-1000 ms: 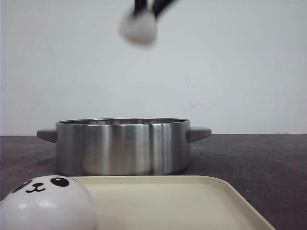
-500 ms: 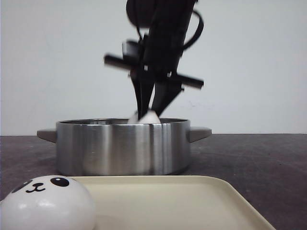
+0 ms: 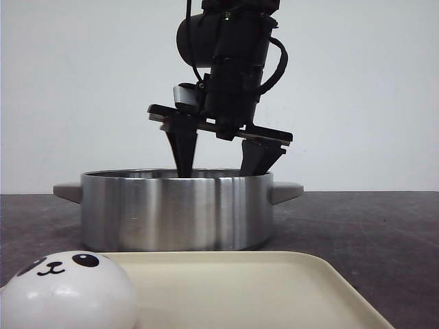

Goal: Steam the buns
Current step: 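Carry the bun with the right gripper into the pot and release it, then raise the right gripper away from the pot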

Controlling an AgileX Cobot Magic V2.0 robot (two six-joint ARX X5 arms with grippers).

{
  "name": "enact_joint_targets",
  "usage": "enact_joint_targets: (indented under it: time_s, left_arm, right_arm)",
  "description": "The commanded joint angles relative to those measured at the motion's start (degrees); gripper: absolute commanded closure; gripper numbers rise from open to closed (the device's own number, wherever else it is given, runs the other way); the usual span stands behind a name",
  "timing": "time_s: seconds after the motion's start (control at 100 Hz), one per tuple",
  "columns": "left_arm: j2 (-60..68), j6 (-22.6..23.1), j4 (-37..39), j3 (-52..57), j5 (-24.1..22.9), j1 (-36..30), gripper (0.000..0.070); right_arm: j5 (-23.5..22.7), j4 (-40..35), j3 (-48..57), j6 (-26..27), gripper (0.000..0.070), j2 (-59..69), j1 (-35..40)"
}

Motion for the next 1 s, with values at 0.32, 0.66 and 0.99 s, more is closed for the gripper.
enact_joint_targets:
  time_s: [0.32,0.66,0.99]
  left_arm:
    - [0.42,0.81,-4.79,0.44,-0.2,-0.5,0.0063]
    - [-5.07,-2.6,-6.19,-16.76,0.44,-3.02,0.0064]
    - [-11.28,-9.64,-2.32,-44.11,6.27,-9.05,0.0063]
  right_arm:
    - [0.52,-2.75,8.59,-1.51,0.0201,-0.59,0.04]
    - [8.31,-6.56,21.75,-6.51,0.0697,-18.18,4.68]
    - [30.21,-12.37,21.75,-5.95,0.0697,-37.13,18.03]
